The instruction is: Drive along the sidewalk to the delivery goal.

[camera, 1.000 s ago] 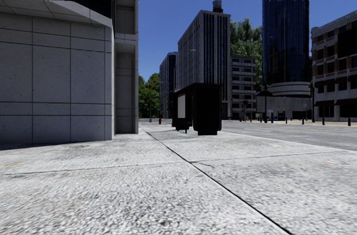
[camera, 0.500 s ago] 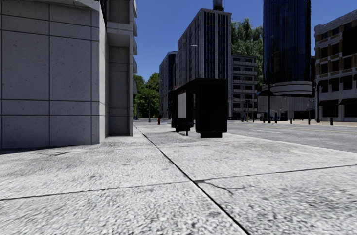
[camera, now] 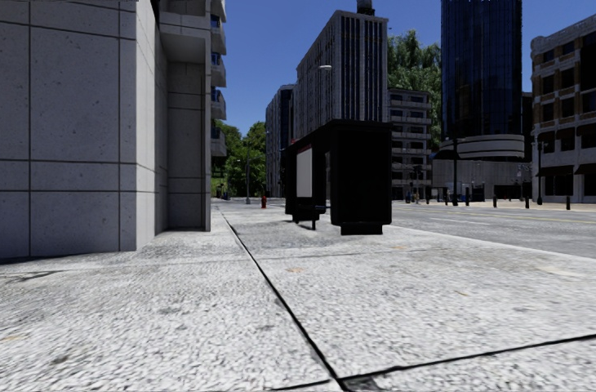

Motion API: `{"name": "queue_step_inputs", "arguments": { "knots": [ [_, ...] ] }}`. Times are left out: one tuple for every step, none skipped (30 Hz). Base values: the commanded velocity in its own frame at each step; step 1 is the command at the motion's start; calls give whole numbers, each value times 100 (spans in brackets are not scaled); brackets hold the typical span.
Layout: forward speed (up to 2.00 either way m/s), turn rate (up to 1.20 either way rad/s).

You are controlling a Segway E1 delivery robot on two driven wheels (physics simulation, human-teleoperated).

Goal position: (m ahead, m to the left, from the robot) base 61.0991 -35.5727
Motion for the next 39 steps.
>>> {"name": "queue_step_inputs", "arguments": {
  "knots": [
    [200, 0],
    [200, 0],
    [200, 0],
    [200, 0],
    [200, 0],
    [200, 0],
    [200, 0],
    [200, 0],
    [200, 0],
    [200, 0],
    [200, 0],
    [200, 0],
    [200, 0],
    [200, 0],
    [200, 0],
    [200, 0],
    [200, 0],
    [200, 0],
    [200, 0],
    [200, 0],
    [200, 0],
    [200, 0],
    [200, 0],
    [200, 0],
    [200, 0],
    [200, 0],
    [200, 0],
    [200, 5],
    [200, 10],
    [200, 19],
    [200, 27],
    [200, 27],
    [200, 27],
    [200, 29],
    [200, 31],
    [200, 31],
    [200, 31],
    [200, 32],
    [200, 32]
  ]
}}
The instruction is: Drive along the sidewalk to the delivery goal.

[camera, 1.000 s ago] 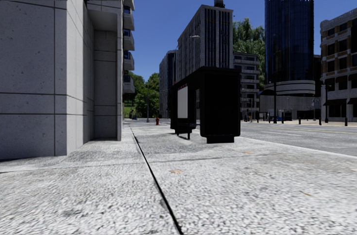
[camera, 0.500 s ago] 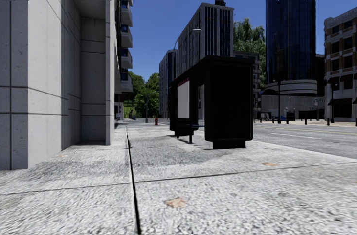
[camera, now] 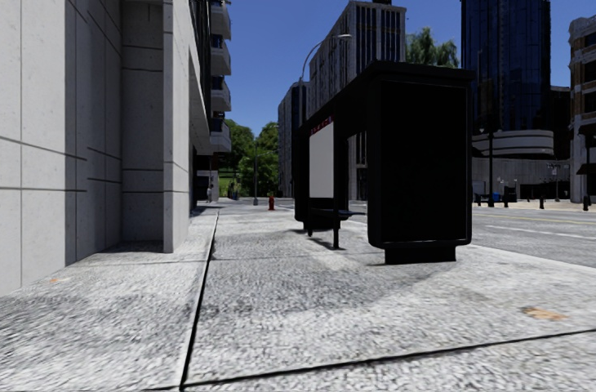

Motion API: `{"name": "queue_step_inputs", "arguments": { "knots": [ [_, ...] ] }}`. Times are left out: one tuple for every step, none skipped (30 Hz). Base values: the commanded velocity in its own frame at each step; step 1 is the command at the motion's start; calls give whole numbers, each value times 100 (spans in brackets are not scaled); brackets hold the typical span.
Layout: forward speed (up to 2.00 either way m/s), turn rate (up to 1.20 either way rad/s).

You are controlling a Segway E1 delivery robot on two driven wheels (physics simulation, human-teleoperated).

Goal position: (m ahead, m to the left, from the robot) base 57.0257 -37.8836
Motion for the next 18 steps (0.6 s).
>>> {"name": "queue_step_inputs", "arguments": {
  "knots": [
    [200, 32],
    [200, 32],
    [200, 36],
    [200, 39],
    [200, 39],
    [200, 39],
    [200, 40],
    [200, 40],
    [200, 40],
    [200, 40],
    [200, 40],
    [200, 40],
    [200, 40],
    [200, 40],
    [200, 39],
    [200, 39],
    [200, 39],
    [200, 39]
  ]
}}
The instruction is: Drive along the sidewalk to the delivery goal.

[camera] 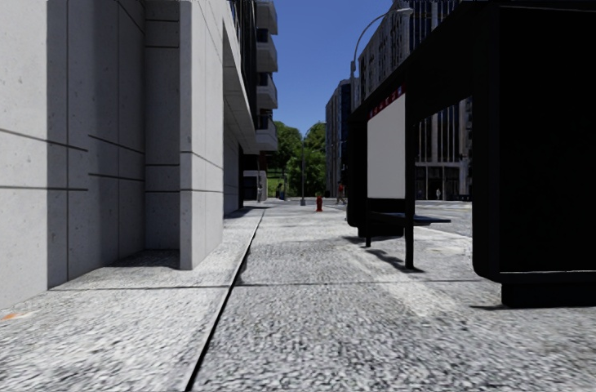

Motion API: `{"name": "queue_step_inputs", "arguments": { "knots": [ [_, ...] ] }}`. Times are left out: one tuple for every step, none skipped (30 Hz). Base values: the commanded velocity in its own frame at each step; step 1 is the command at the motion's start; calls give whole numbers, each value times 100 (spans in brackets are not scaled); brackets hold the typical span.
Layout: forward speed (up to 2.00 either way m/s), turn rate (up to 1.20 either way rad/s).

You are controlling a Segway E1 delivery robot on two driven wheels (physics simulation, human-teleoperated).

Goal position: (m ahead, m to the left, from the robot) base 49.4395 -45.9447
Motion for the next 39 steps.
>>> {"name": "queue_step_inputs", "arguments": {
  "knots": [
    [200, 39],
    [200, 38],
    [200, 27],
    [200, 27],
    [200, 23],
    [200, 0],
    [200, 0],
    [200, 0],
    [200, 0],
    [200, 0],
    [200, 0],
    [200, 0],
    [200, 0],
    [200, 0],
    [200, 0],
    [200, 0],
    [200, 0],
    [200, 0],
    [200, 0],
    [200, 0],
    [200, 0],
    [200, 0],
    [200, 0],
    [200, 0],
    [200, 0],
    [200, 0],
    [200, 0],
    [200, 0],
    [200, 0],
    [200, 0],
    [200, 0],
    [200, 0],
    [200, 0],
    [200, 0],
    [200, 0],
    [200, 0],
    [200, 0],
    [200, 0],
    [200, 0]
  ]
}}
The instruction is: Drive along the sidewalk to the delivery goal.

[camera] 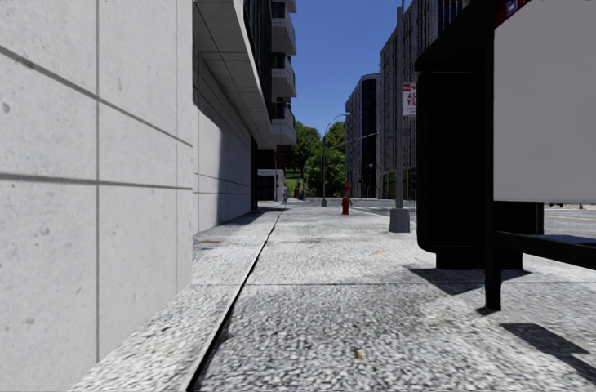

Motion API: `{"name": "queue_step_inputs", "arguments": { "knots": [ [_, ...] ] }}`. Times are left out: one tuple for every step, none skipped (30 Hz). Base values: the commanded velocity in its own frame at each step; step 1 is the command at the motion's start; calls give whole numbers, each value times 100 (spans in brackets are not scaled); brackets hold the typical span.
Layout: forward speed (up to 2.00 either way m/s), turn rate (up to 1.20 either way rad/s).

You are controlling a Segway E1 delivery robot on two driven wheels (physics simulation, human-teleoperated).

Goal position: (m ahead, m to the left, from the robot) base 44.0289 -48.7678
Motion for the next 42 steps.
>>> {"name": "queue_step_inputs", "arguments": {
  "knots": [
    [200, 0],
    [200, 0],
    [200, 0],
    [200, 0],
    [200, 0],
    [200, 0],
    [200, 0],
    [200, 0],
    [200, 0],
    [200, 0],
    [200, 0],
    [200, 0],
    [200, 0],
    [200, 0],
    [200, 0],
    [200, 0],
    [200, 0],
    [200, 0],
    [200, 0],
    [200, 0],
    [200, 0],
    [200, 0],
    [200, 0],
    [200, 0],
    [200, 0],
    [200, 0],
    [200, 0],
    [200, 0],
    [200, 0],
    [200, 0],
    [200, 0],
    [200, 0],
    [200, 0],
    [200, 0],
    [200, 0],
    [200, 0],
    [200, 0],
    [200, 0],
    [200, 0],
    [200, 0],
    [200, 0],
    [200, 0]
  ]
}}
